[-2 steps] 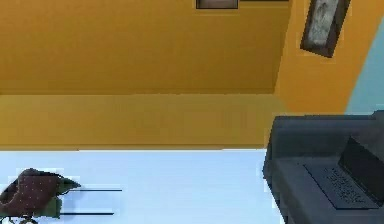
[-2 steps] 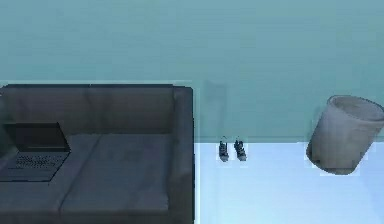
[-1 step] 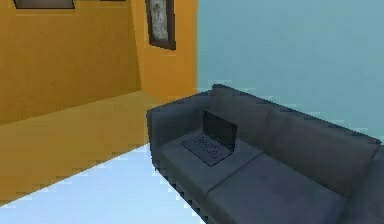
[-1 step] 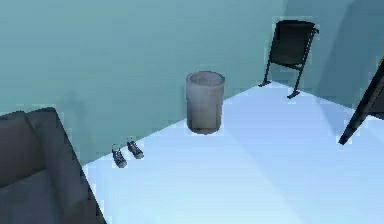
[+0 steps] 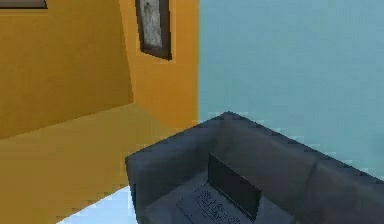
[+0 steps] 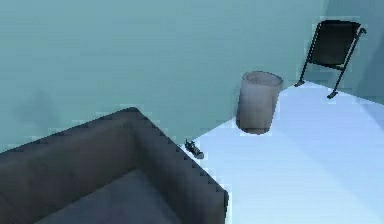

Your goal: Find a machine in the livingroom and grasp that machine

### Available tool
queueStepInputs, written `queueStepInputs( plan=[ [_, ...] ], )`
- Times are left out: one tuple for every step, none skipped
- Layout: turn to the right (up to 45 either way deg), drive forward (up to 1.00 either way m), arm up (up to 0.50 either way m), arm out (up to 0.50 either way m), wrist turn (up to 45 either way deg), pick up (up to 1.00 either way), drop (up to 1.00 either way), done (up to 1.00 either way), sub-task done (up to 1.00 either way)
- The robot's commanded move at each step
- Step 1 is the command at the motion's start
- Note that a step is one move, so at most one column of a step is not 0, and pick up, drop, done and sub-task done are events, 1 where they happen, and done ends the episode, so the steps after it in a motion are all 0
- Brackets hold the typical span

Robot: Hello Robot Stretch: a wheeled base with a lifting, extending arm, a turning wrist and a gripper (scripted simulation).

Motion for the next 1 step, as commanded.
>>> queueStepInputs(
  plan=[
    [-45.0, 0.00, 0.00, 0.00, 0.0, 0.00, 0.00, 0.00, 0.00]
  ],
)
